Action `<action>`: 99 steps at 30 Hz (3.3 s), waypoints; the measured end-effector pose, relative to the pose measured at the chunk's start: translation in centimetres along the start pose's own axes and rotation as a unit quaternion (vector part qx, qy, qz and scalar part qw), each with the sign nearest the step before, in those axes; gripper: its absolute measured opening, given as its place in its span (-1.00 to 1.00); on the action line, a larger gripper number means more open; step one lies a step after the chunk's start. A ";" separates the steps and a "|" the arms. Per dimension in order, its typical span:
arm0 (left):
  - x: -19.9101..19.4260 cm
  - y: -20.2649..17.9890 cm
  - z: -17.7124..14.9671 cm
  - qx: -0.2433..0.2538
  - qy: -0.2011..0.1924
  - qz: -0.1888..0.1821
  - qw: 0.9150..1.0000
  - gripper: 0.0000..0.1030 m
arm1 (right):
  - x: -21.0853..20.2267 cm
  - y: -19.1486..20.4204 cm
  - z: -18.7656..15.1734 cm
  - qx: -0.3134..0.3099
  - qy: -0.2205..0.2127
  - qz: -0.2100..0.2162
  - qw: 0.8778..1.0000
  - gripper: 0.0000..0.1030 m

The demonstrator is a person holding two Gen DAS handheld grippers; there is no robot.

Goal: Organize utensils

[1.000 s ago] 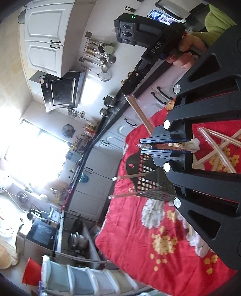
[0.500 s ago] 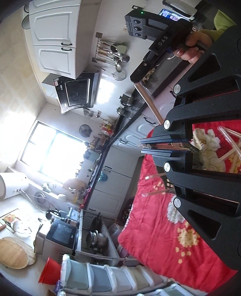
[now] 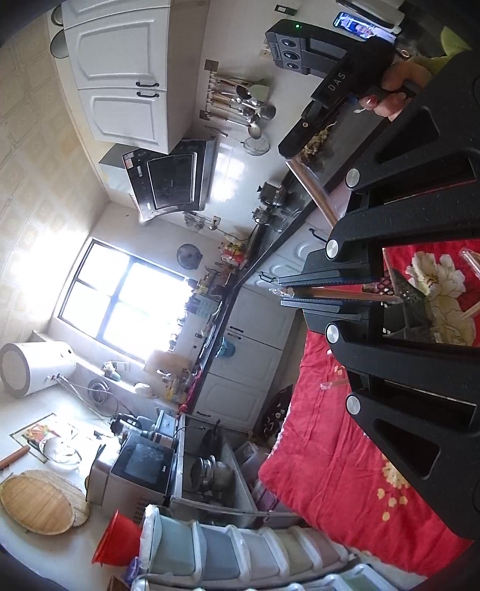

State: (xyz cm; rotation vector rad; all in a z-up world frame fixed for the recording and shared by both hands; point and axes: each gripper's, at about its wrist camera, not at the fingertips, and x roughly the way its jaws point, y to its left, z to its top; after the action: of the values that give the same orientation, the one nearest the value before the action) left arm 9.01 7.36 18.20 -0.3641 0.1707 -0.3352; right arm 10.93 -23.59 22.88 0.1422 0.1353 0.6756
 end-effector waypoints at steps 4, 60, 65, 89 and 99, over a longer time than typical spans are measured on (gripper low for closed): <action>0.6 0.1 0.1 -0.004 -0.004 0.007 1.000 -0.95 | 0.4 -0.4 0.3 -0.002 -0.001 -0.009 1.000 -0.95; 8.8 4.7 -8.0 -0.088 0.065 0.028 0.994 -0.93 | 6.1 -5.7 -7.5 0.077 0.094 -0.048 0.991 -0.81; 8.4 4.5 -8.1 -0.084 0.070 0.034 0.993 -0.64 | 5.7 -5.7 -7.7 0.075 0.095 -0.052 0.991 -0.60; 4.7 3.5 -7.8 -0.064 0.060 0.059 0.994 0.79 | 2.9 -4.6 -8.8 0.051 0.103 -0.071 0.991 -0.01; 3.5 4.0 -8.6 -0.076 0.072 0.064 0.992 0.79 | 1.7 -3.5 -10.0 0.045 0.114 -0.070 0.990 0.13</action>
State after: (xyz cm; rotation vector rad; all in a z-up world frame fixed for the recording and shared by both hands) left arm 11.46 6.89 8.39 -0.4769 0.3610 -0.2218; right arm 12.69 -24.36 12.29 0.1393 0.3930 0.5445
